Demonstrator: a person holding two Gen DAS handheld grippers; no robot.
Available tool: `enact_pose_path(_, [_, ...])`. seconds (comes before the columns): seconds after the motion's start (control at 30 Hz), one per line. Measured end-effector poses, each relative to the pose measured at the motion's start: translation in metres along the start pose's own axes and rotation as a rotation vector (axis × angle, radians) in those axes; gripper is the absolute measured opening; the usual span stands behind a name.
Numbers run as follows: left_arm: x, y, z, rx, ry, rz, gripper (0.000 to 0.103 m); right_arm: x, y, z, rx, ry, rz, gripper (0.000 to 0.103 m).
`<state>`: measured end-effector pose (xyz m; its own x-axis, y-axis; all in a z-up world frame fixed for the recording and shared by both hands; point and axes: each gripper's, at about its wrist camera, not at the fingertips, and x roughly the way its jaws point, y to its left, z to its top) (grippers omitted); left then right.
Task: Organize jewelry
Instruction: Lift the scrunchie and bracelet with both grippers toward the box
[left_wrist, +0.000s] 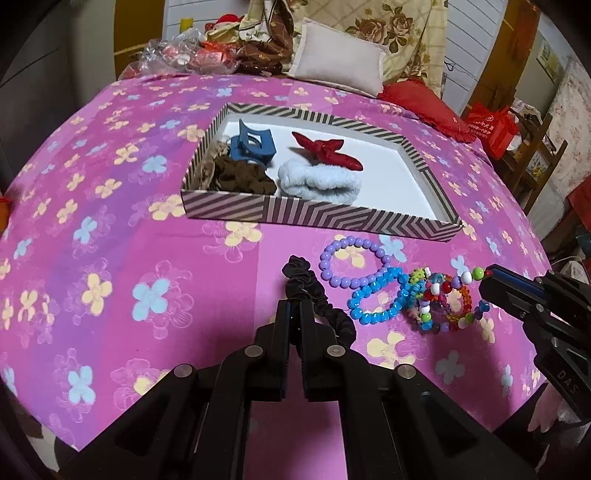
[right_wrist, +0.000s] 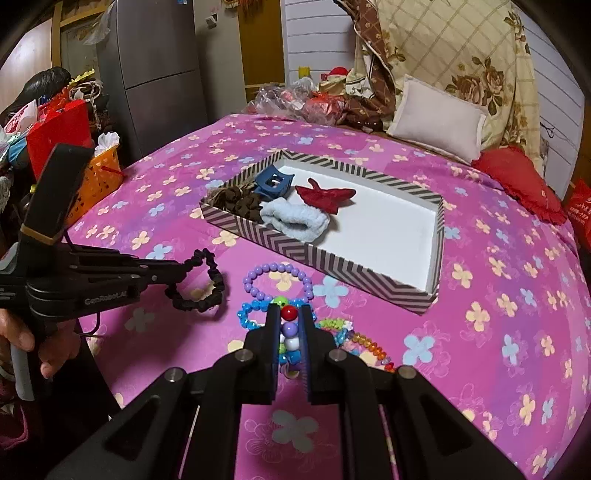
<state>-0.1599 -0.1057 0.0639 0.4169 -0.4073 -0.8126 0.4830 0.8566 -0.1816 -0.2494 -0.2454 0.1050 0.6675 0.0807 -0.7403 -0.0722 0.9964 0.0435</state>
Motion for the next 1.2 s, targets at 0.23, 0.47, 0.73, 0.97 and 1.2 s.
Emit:
enact_pose_path(0.23, [-0.012, -0.005, 0.004, 0.025, -0.031, 0.025, 0.004, -0.004, 0.001, 0.004, -0.006, -0.007, -0.008, 0.010])
enact_pose_path(0.47, [-0.020, -0.005, 0.007, 0.027, -0.051, 0.042, 0.004, -0.008, 0.001, 0.008, -0.008, -0.020, -0.013, 0.010])
enact_pose_path(0.73, [-0.021, -0.005, 0.012, 0.028, -0.060, 0.053, 0.004, -0.008, -0.001, 0.011, -0.004, -0.025, -0.014, 0.010])
enact_pose_path(0.97, [-0.022, -0.007, 0.021, 0.038, -0.074, 0.066, 0.004, -0.005, -0.006, 0.017, 0.005, -0.026, -0.018, 0.010])
enact_pose_path(1.2, [-0.018, -0.006, 0.035, 0.041, -0.073, 0.067, 0.004, 0.000, -0.012, 0.026, 0.013, -0.028, -0.022, 0.010])
